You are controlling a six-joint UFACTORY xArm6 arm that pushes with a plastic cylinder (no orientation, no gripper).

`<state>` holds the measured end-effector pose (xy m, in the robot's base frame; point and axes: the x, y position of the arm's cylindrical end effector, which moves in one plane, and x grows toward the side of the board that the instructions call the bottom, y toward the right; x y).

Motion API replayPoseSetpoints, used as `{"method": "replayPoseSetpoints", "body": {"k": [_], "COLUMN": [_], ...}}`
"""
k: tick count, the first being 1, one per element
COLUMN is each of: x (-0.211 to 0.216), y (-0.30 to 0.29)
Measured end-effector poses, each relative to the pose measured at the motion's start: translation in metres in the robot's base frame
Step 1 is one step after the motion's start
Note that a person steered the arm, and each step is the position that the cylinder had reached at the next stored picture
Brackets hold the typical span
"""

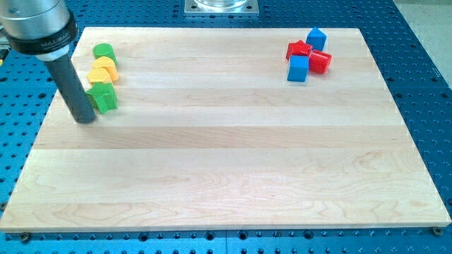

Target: Adjust the green star below the yellow hexagon

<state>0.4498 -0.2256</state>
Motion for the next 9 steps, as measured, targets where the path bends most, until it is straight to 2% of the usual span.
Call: {"method": "replayPoseSetpoints", "body": {"k": [1,3,5,6,7,8,9], "x": [-0.002,-0.041,-0.048,-0.048,-0.048,-0.048,-0.022], "y": [0.082,0.083,0.042,0.037,0.06,0.165,0.208]}}
